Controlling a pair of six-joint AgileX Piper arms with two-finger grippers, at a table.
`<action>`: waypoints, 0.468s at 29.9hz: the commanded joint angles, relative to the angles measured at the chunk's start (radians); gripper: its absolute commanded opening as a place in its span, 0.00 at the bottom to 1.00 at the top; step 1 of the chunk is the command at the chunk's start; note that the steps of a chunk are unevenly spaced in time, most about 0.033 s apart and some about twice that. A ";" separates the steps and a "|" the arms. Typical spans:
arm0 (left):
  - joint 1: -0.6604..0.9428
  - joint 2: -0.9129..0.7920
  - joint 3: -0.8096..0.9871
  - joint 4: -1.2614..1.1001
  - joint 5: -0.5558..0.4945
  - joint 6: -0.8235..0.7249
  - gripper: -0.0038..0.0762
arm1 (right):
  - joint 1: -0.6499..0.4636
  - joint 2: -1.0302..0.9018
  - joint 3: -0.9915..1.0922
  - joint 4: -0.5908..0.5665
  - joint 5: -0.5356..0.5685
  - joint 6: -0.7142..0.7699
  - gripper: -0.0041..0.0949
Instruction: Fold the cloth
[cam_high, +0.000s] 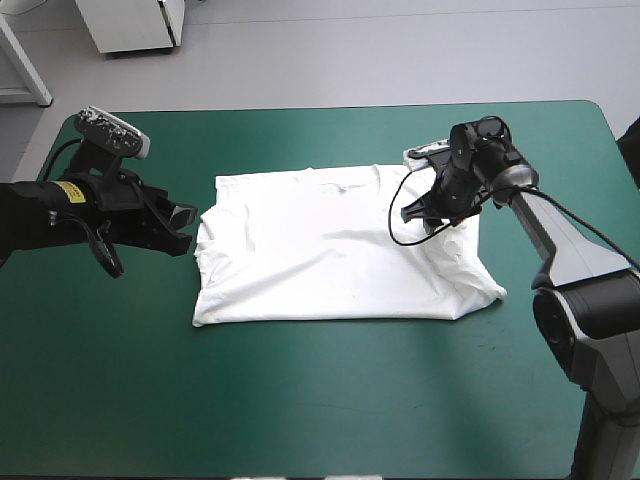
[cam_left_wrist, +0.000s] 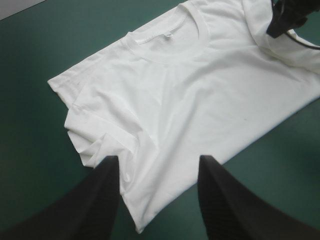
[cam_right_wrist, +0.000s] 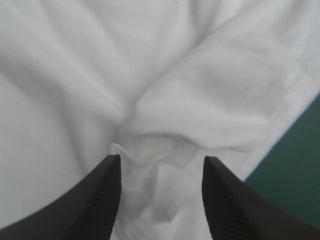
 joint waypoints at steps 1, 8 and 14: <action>-0.007 -0.038 -0.030 0.019 -0.019 -0.035 0.49 | -0.009 -0.150 -0.030 -0.036 0.027 0.011 0.54; -0.007 -0.071 0.009 0.133 0.028 -0.150 0.49 | -0.009 -0.366 0.068 -0.049 0.027 0.022 0.54; -0.007 -0.072 0.121 0.183 0.028 -0.166 0.49 | -0.009 -0.583 0.247 -0.125 0.027 0.052 0.54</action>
